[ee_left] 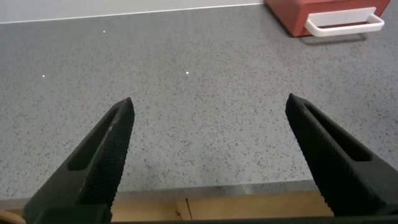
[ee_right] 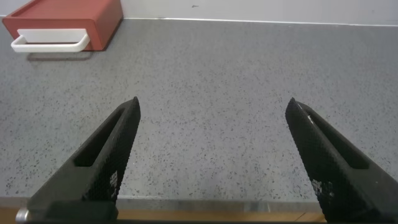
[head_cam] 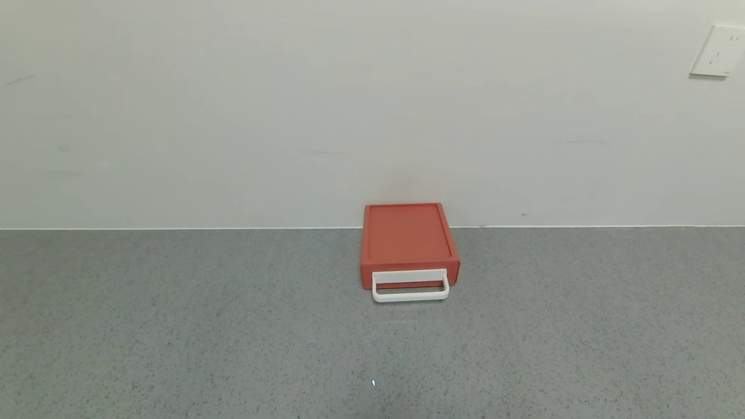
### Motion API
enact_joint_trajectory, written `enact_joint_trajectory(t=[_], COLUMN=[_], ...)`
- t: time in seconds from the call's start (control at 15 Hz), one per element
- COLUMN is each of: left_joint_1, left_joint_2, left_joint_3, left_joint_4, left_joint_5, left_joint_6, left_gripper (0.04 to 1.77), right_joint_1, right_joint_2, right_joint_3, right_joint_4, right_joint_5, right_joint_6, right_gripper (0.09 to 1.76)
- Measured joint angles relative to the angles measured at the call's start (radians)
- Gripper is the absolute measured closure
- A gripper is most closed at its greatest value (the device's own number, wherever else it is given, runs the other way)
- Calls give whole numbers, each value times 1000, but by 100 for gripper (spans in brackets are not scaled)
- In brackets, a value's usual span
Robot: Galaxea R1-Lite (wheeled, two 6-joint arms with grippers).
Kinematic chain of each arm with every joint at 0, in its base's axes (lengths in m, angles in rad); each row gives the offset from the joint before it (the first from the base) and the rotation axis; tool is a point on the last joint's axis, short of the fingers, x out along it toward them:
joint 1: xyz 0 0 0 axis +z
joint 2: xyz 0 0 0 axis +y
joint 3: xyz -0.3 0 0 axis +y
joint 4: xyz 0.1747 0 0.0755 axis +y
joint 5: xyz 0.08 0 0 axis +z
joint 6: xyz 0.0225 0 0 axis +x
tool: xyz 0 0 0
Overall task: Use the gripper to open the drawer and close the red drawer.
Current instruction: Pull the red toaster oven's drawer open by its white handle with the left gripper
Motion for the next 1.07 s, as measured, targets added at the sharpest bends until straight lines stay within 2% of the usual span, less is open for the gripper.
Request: enact_joint_trajectory(t=[0.27, 0.53, 0.73, 1.07], left_joint_1=[0, 0, -7, -17], left_joint_2=[0, 58, 219, 659], left_joint_3=[-13, -192, -361, -621], left_joint_4=[0, 27, 51, 66], left_joint_5=[-1, 8, 17, 3], left_joint_6=[1, -1, 2, 51], left_gripper=[6, 6, 6, 6], right_joint_1=[0, 0, 0, 0], right_joint_2=[0, 0, 0, 0], right_joint_3=[0, 0, 0, 0], right_joint_4=[0, 1, 1, 0], right_joint_5=[0, 0, 0, 0], right_joint_6=[0, 0, 0, 0], right_gripper=[14, 14, 14, 14])
